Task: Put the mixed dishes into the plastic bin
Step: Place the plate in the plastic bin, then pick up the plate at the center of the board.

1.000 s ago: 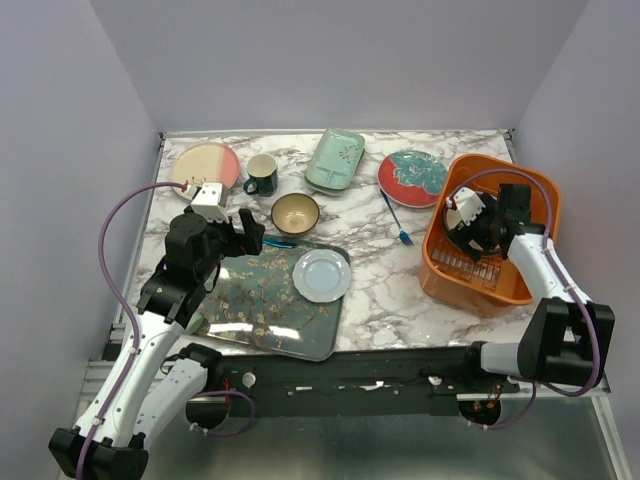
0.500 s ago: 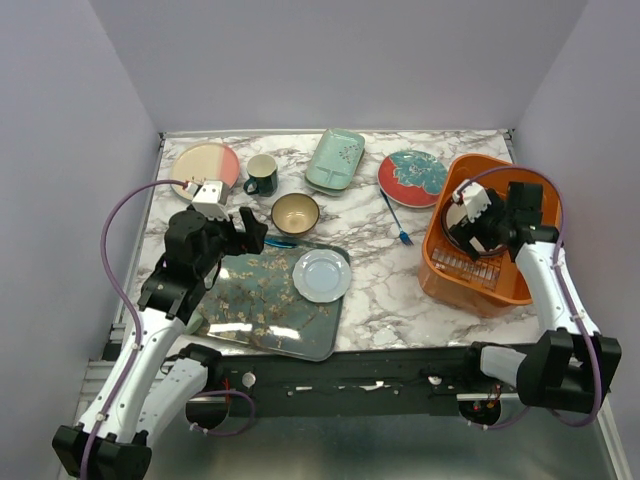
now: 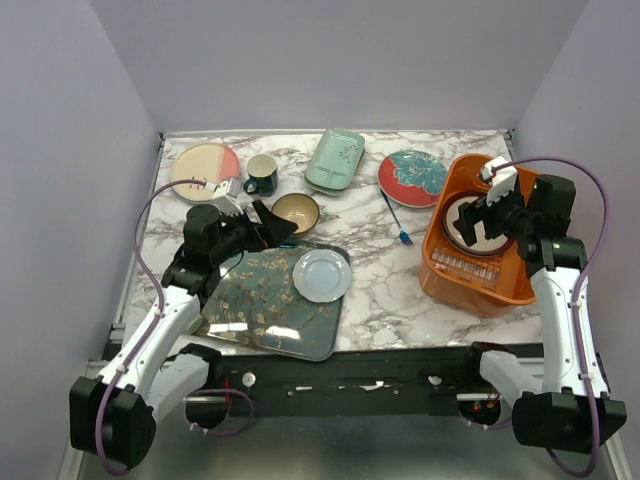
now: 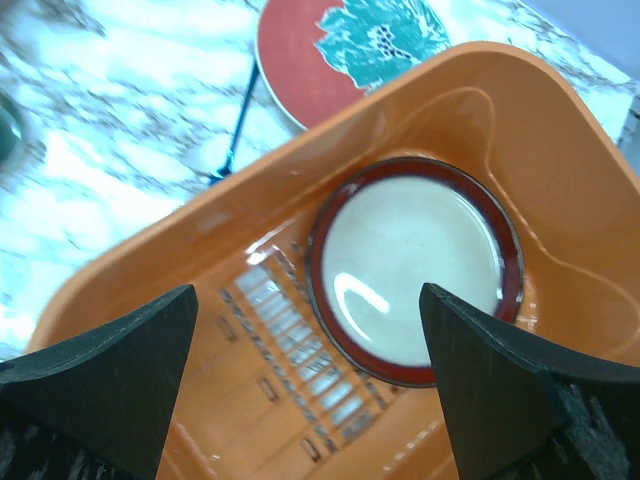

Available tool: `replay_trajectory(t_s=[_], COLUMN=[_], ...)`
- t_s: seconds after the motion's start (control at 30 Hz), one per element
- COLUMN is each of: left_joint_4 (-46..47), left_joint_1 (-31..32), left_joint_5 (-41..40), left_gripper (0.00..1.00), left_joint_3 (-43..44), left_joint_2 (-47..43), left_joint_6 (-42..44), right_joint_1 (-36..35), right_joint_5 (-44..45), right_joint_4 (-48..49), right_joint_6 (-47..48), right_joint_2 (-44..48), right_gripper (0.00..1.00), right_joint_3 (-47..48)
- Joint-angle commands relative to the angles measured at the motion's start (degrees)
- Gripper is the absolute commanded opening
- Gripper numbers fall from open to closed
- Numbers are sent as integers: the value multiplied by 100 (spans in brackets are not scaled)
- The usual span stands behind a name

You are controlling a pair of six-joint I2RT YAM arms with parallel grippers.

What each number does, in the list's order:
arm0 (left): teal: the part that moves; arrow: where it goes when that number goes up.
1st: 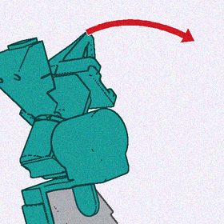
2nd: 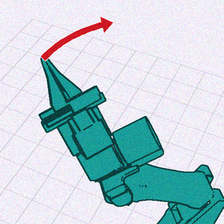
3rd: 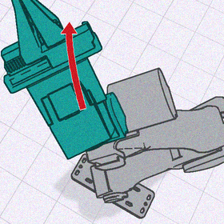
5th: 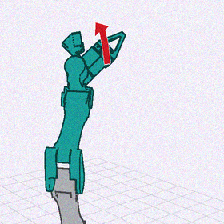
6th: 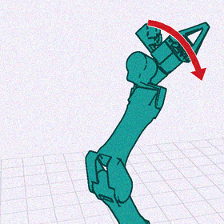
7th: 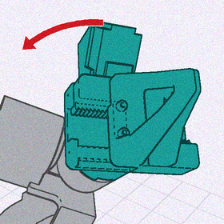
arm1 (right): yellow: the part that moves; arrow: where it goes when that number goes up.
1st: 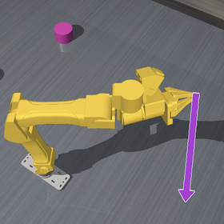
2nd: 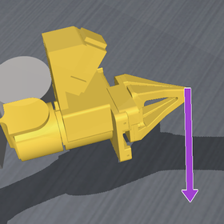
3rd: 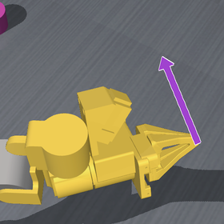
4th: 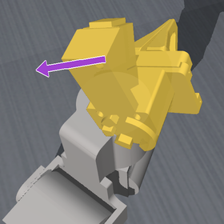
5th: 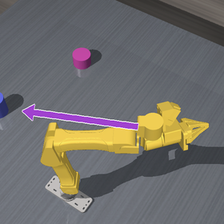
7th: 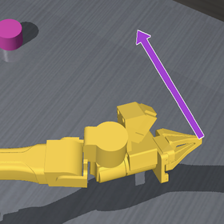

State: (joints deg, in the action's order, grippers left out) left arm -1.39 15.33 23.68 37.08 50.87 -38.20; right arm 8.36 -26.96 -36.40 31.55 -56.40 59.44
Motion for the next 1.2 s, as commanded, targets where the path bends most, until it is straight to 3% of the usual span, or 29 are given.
replay_trajectory(t_s=[0.0,0.17,0.4,0.73,1.17], left_joint_4=[1053,983,904,482,-379], left_joint_1=[398,1137,1841,2185,2185], left_joint_5=[349,-573,-1374,-1445,-1331], left_gripper=[99,99,99,99,99], left_joint_3=[159,817,1889,4252,6478], left_joint_2=[519,1292,2777,5316,7173], left_joint_6=[-1084,-1207,-1760,-2008,-1428], right_joint_1=[43,60,104,122,140], right_joint_5=[-398,-599,-1311,-1101,-969], right_joint_4=[115,423,1127,1135,1162], right_joint_6=[-1422,-2389,-2487,-2478,-2531], right_joint_2=[129,270,990,1026,1087], right_gripper=[100,100,100,100,100], right_joint_3=[129,42,-863,-908,-925])
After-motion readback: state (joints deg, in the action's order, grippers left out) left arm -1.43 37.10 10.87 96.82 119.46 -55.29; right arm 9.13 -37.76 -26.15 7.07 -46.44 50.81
